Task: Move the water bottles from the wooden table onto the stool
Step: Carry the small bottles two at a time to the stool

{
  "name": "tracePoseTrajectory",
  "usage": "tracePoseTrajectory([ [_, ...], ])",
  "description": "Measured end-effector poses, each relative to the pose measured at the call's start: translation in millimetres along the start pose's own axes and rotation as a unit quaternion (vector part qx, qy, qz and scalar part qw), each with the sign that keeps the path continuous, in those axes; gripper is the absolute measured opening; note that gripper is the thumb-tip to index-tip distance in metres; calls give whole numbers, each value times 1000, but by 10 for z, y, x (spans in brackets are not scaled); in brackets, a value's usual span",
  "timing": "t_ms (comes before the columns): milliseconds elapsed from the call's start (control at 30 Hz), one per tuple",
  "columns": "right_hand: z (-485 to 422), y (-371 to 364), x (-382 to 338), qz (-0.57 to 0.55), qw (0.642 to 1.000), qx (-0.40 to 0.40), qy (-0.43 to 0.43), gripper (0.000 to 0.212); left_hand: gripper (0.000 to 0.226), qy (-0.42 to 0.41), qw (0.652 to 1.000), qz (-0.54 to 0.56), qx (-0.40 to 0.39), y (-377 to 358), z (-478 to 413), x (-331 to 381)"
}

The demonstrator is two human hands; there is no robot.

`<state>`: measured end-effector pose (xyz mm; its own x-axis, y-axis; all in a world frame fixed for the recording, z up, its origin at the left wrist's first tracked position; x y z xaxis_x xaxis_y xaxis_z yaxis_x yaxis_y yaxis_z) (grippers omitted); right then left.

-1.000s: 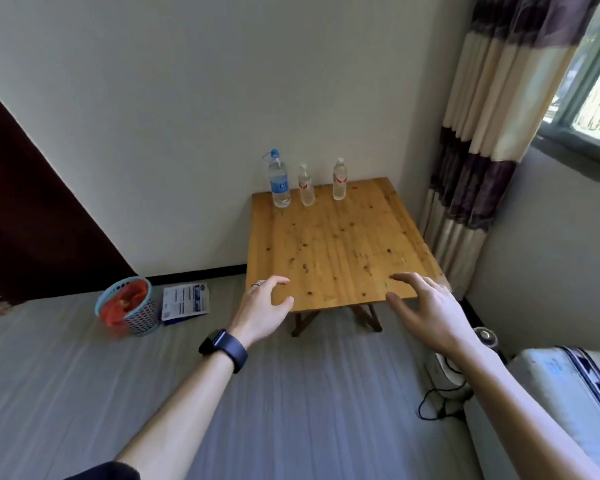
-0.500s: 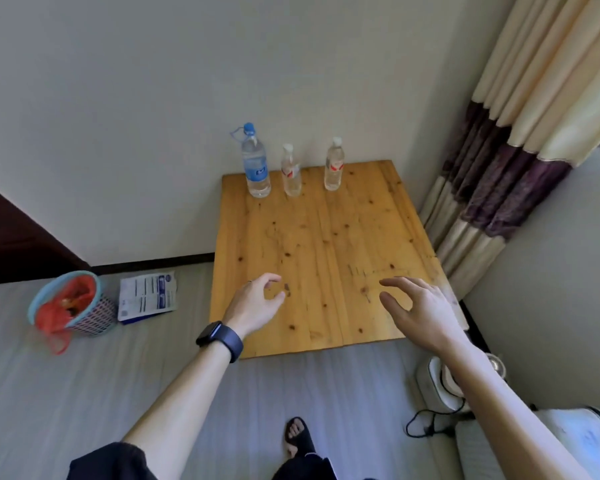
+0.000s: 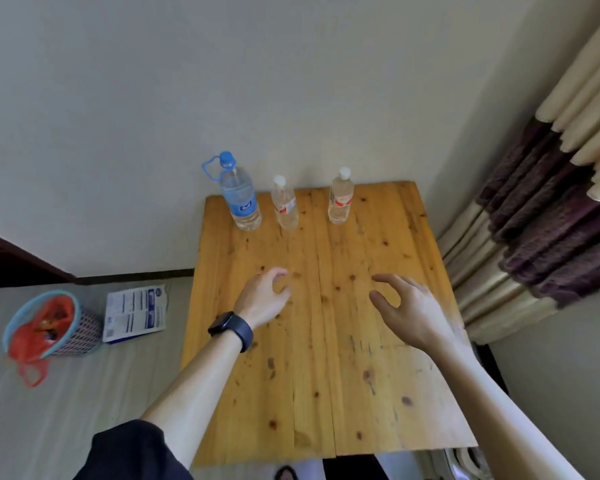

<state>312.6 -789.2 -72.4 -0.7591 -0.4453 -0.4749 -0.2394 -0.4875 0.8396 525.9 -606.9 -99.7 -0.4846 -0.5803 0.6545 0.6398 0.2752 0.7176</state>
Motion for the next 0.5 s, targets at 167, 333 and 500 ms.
tracePoseTrajectory([
  [167, -998, 38, -168, 4, 999, -30, 26, 39, 38, 29, 999, 17, 22, 62, -769, 21],
  [333, -1803, 42, -344, 12, 998, -34, 49, 43, 35, 32, 996, 36, 70, 204, -1456, 17],
  [500, -2532, 44, -647, -16, 999, 13, 46, 51, 52, -5, 992, 25, 120, 377, -2199, -58],
])
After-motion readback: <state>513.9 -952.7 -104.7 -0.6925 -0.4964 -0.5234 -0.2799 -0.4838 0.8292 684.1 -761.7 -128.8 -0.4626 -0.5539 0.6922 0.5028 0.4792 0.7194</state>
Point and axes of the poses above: each hand's wrist, its own z-axis away from the middle knuckle, its own y-axis out of the back of the hand, x = y × z, the point moved 7 cm from there along -z, towards the middle knuckle, and after that the axes turned 10 degrees about -y, right-handed, at the moved point
